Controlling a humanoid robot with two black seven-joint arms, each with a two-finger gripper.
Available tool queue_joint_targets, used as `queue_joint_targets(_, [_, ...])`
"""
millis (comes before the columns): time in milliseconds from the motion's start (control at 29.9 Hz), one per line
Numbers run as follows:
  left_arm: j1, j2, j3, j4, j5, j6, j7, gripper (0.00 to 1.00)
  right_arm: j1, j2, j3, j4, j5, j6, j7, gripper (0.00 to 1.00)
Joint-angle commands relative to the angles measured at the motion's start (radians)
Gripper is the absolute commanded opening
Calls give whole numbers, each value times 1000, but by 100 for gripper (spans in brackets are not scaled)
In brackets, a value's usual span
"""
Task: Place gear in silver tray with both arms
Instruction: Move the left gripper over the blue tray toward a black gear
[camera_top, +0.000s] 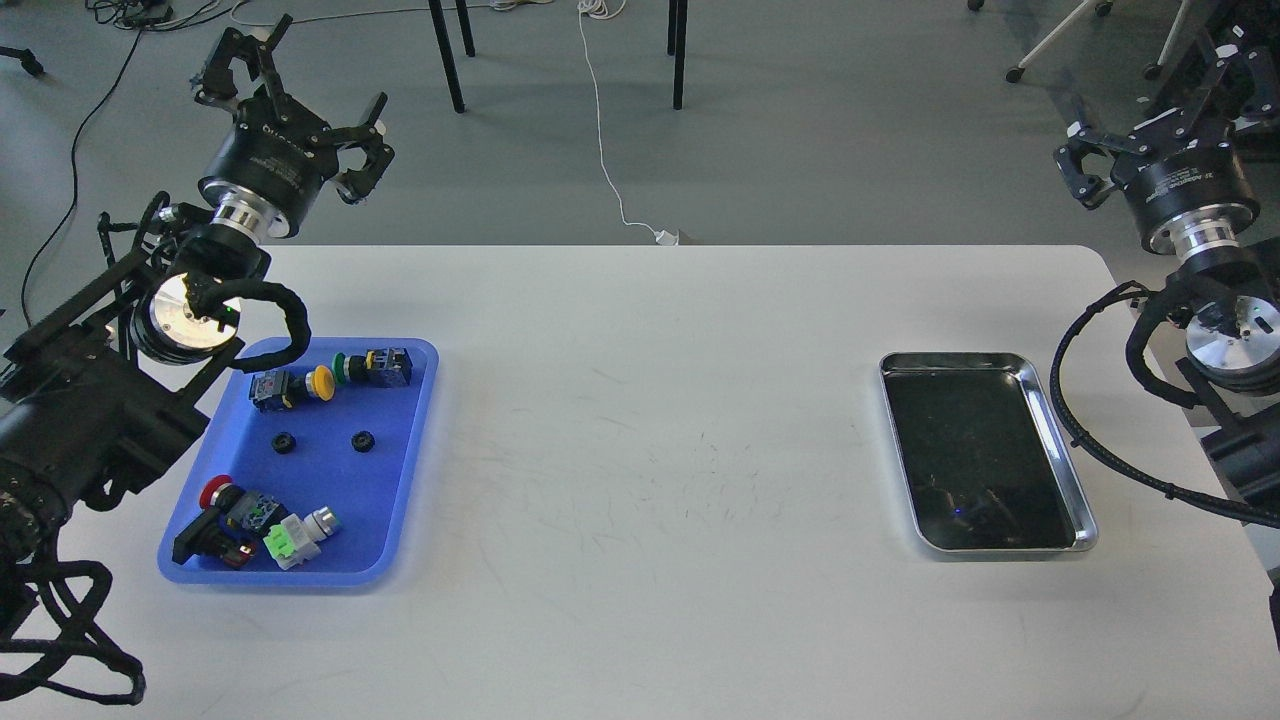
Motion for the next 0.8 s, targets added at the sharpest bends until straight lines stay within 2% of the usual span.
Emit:
queue_joint_targets(0, [2,0,2,1,1,1,-3,98,-1,-1,3,0,0,0,0,99])
queue_joint_targets(468, [9,66,4,8,36,-31,7,98,4,-3,6,0,0,11,-2,99])
queue_joint_targets(568, [8,141,2,13,148,-66,5,98,4,-1,11,2,1,12,-2,99])
queue_joint_targets(769, [9,256,9,-11,328,-81,0,98,2,-8,29,17,1,9,0,99])
